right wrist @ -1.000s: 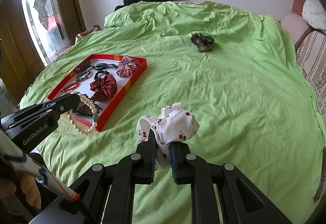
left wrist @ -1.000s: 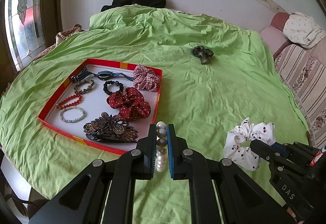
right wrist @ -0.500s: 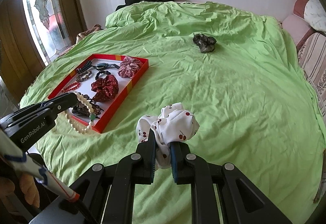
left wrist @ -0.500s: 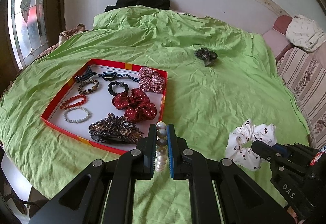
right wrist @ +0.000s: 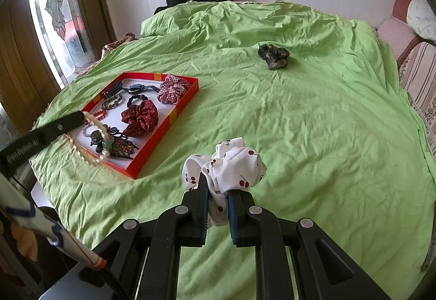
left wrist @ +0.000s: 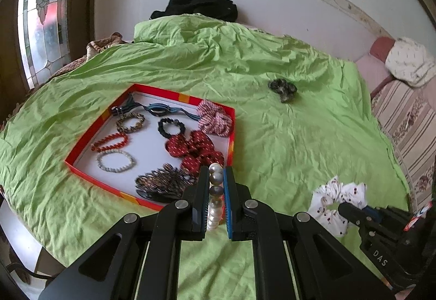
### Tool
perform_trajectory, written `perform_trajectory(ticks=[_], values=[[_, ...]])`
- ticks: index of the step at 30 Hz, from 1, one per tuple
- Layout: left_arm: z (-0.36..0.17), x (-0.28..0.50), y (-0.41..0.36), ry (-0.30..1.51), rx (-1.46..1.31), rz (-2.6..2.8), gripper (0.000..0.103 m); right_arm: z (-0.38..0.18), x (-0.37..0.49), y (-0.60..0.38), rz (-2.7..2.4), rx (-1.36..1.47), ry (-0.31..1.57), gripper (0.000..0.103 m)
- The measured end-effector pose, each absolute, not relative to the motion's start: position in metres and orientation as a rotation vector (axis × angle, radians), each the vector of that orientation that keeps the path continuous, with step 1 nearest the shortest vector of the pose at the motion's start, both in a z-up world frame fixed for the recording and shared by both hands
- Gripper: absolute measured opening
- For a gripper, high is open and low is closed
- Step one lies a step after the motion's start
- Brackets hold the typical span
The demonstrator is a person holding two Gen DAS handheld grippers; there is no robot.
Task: Organize jewelry
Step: 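Carry the pearl bracelet with the left tool while the right carries the scrunchie toward the box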
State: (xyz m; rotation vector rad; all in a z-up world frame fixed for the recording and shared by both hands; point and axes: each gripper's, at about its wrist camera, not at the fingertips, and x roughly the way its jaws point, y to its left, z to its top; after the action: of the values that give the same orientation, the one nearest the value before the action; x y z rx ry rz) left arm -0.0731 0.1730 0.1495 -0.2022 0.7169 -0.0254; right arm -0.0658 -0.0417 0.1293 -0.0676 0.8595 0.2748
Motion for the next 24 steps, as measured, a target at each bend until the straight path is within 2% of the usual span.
perform_trajectory(ticks=[14, 24], values=[[0.172, -0.067, 0.223, 0.680, -0.253, 0.003, 0.009, 0.127, -0.058, -0.035, 0.310, -0.067, 0.859, 0.014], [0.176, -0.049, 0.223, 0.677, -0.245, 0.017, 0.009, 0.122, -0.053, -0.040, 0.301, -0.056, 0.871, 0.014]])
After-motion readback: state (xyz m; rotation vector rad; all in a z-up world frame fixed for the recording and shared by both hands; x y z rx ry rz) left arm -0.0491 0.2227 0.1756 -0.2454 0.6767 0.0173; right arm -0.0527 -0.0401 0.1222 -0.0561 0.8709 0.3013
